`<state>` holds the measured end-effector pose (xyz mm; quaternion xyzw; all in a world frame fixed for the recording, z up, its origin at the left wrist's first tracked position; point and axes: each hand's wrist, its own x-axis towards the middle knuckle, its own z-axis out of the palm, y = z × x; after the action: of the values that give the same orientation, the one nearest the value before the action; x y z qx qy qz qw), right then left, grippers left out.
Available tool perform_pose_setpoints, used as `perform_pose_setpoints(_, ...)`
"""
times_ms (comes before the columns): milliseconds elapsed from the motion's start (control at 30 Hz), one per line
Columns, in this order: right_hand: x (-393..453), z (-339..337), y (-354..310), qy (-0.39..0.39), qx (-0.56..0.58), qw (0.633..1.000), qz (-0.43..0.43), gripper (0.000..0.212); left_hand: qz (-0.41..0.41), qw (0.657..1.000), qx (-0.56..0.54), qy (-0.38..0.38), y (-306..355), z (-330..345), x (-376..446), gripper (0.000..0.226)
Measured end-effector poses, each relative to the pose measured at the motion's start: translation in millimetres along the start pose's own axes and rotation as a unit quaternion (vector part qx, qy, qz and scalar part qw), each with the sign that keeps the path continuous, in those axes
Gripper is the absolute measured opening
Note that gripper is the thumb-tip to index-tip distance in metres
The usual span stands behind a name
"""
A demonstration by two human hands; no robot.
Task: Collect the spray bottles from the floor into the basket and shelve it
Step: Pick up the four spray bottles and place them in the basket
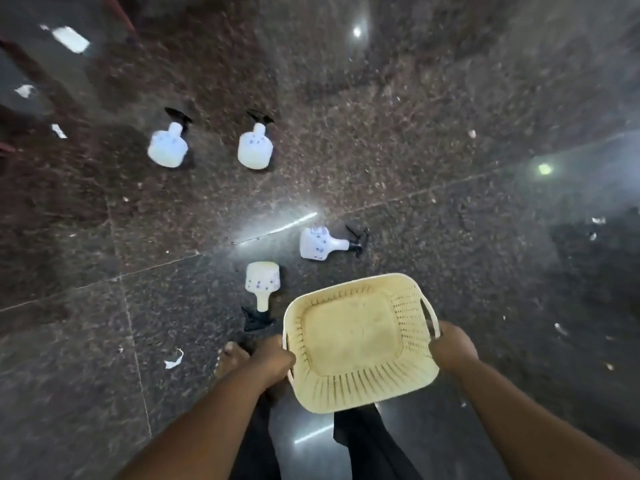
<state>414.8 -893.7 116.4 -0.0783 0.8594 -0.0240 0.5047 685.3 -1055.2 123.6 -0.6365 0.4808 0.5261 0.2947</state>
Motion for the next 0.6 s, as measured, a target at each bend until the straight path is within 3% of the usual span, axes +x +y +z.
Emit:
perform_pose_setpoints(333,74.8,56.2,6.6,0.077,0.106,0.990,0.058,0.031,0.104,0.986,0.126,-0.045,16.4,4.1,110.1,0.020)
perform_pose_setpoints(600,111.7,68.4,-11.2,0.102,0.113,0.987,0.050,0.033,0.122,0.987,0.089,-0.046,12.8,-12.7,151.7,0.016)
